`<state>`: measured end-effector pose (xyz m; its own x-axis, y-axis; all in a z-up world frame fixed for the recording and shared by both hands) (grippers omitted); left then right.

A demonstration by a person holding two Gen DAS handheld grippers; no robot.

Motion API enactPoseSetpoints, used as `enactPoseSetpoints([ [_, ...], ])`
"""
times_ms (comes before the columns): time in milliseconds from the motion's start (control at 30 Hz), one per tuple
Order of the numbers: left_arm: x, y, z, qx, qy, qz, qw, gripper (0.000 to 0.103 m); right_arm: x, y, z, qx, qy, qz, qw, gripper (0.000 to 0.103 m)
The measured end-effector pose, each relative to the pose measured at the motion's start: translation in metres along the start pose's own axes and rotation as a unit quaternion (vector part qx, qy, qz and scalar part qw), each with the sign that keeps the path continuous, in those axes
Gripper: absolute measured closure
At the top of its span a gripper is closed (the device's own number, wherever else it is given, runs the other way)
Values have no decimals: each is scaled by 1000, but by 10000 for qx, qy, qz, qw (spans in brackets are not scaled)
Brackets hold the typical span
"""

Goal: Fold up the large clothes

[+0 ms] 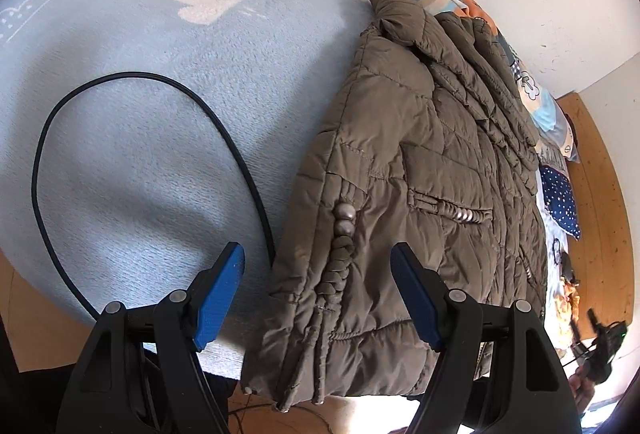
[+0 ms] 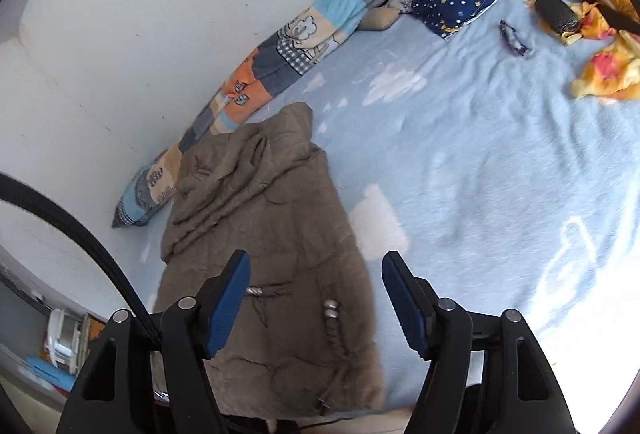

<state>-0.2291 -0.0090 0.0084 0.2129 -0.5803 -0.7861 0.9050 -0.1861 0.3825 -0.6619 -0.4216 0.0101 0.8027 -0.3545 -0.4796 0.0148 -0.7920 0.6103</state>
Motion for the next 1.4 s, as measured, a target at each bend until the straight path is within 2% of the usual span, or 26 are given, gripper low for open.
enactPoseSetpoints([
  [67,0,0,2,-14,-24,-5,10000,29,5,-9,11,155,-51,-187,9997,30],
  [300,4,-2,9,135,57,-56,9999,29,44,-47,38,1019,237,-942,9900,30],
  [400,3,-2,5,-24,8,-54,10000,29,54,-51,37,1024,287,-1118,9880,30],
  [467,3,-1,4,-84,-36,-49,9999,29,61,-56,37,959,158,-1257,9873,30],
  [767,7,-1,12,11,-76,-102,9999,29,99,-96,32,681,16,-1951,9784,30],
  [867,6,0,8,-43,-70,-74,9999,29,104,-98,28,630,69,-1966,9784,30],
  [1000,1,-2,-3,-175,-78,-68,9998,29,96,-87,1,132,375,-1579,9867,69],
  [1033,0,-4,-5,-194,-88,-89,9997,29,92,-86,-7,-20,472,-1477,9879,72],
  [1100,-1,-5,-9,-189,-45,-115,9997,29,90,-84,-23,-312,612,-1342,9886,72],
  [1167,-4,-7,-13,-211,-35,-117,9997,29,99,-85,-27,-394,466,-1447,9876,72],
  [1267,-4,-7,-16,-319,-139,-227,9991,29,116,-87,-15,0,261,-1751,9842,61],
  [1400,7,-4,-6,-199,-423,-240,9986,30,123,-86,-9,266,291,-1814,9826,63],
])
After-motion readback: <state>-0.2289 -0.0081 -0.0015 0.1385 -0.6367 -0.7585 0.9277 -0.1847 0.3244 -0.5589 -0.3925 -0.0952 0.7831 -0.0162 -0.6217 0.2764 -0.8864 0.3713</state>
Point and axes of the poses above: each gripper's, at about its wrist camera, not at the fingertips, and x roughly the way its jaws point, z to its right, y to its top, the point moved 2 cm from there along x, roughly the way its jaws point, and after that the axes turned 2 degrees about z, right-handed, at the moved point
